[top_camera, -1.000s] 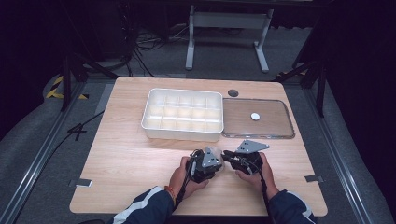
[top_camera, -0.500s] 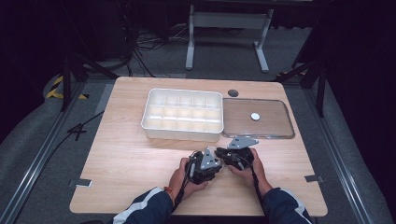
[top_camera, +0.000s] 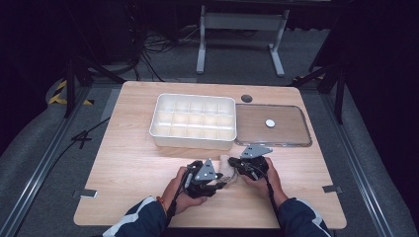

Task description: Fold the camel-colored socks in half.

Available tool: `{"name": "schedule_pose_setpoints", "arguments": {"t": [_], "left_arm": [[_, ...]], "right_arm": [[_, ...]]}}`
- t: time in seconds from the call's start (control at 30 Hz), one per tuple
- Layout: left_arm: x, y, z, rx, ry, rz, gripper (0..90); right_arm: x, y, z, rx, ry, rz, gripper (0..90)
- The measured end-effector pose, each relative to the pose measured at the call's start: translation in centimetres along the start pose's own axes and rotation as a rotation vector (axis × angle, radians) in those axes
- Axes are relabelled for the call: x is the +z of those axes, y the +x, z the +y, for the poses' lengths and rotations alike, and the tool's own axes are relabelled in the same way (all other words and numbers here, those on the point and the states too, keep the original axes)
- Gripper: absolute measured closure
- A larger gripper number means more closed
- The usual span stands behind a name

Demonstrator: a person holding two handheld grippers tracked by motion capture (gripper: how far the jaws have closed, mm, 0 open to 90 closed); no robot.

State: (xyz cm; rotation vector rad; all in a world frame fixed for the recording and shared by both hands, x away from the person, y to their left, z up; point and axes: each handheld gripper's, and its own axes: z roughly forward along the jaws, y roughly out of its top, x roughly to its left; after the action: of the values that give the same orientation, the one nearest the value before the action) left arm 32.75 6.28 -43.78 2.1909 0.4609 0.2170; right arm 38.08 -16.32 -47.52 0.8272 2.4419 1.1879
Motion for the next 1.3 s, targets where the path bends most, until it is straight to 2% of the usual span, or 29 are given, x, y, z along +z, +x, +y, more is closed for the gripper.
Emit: {"name": "schedule_pose_setpoints", "arguments": {"t": [0.07,0.1,0.13,0.17,0.2,0.23,0.27,0.33,0.37,0.43,0.5,0.57,0.67,0.8,0.87,0.93,1.0,1.03,1.13,1.2,1.3], "left_arm": [[0.5,1.0,0.0,-0.029,-0.03,0.045,71.2],[1.0,1.3,0.0,-0.035,-0.031,0.053,72.0],[1.5,1.4,0.0,-0.06,-0.038,0.04,72.7],[2.3,1.3,-0.1,-0.044,-0.03,0.029,72.4],[2.3,1.3,-0.1,-0.044,-0.03,0.029,72.2],[3.3,0.6,-0.3,0.007,0.002,0.033,72.2],[3.3,0.6,-0.3,0.007,0.002,0.033,72.6],[4.0,-0.1,-0.4,0.048,0.019,0.03,73.6],[4.3,-0.3,-0.5,0.056,0.021,0.03,74.4],[4.5,-0.4,-0.7,0.061,0.04,0.028,74.9],[4.7,-0.5,-0.8,0.045,0.032,0.025,75.1],[4.7,-0.3,-0.8,0.054,0.04,0.021,75.3],[4.7,-0.3,-0.9,0.042,0.034,0.016,75.3],[4.7,-0.3,-1.0,0.044,0.033,0.016,75.3],[4.7,-0.2,-1.0,0.041,0.026,0.012,75.4],[4.8,-0.2,-1.2,0.052,0.017,0.01,75.4],[4.7,-0.2,-1.2,0.052,0.02,0.01,75.6],[4.7,-0.2,-1.2,0.052,0.022,0.009,75.7],[4.8,-0.2,-1.2,0.039,0.015,0.008,75.9],[4.8,-0.2,-1.2,0.04,0.02,0.008,76.0],[4.8,-0.2,-1.1,0.044,0.028,0.008,76.3]], "right_arm": [[0.0,0.0,0.0,-0.003,0.0,0.003,86.7],[0.0,0.1,0.0,-0.005,0.0,0.004,86.7],[0.0,0.1,0.0,-0.007,0.0,0.003,86.7],[0.0,0.2,0.0,-0.008,0.002,0.002,86.7],[0.0,0.2,0.0,-0.008,0.002,0.002,86.7],[0.0,0.2,0.0,-0.007,0.001,0.001,86.7],[0.0,0.2,0.0,-0.007,0.001,0.001,86.7],[-0.1,0.2,0.0,-0.012,0.0,0.005,86.7],[-0.1,0.2,-0.1,-0.013,0.001,0.003,86.7],[-0.1,0.3,0.0,-0.021,0.004,-0.004,86.6],[-0.1,0.4,0.0,-0.026,0.006,-0.011,85.8],[-0.2,0.4,0.1,-0.025,0.006,-0.02,84.5],[-0.3,0.2,0.2,-0.036,0.013,-0.06,84.3],[-0.8,-0.4,0.4,-0.014,0.0,-0.074,85.5],[-1.4,-0.2,0.9,-0.003,-0.051,-0.05,85.0],[-1.8,0.1,1.4,-0.024,-0.104,-0.004,84.6],[-1.8,0.7,1.8,-0.046,-0.126,0.049,83.6],[-1.6,0.9,1.8,-0.057,-0.122,0.066,83.0],[-0.3,1.5,1.7,-0.092,-0.066,0.076,82.7],[0.4,1.4,1.5,-0.107,-0.05,0.058,83.4],[1.0,0.8,1.2,-0.089,-0.031,0.011,83.5]]}}
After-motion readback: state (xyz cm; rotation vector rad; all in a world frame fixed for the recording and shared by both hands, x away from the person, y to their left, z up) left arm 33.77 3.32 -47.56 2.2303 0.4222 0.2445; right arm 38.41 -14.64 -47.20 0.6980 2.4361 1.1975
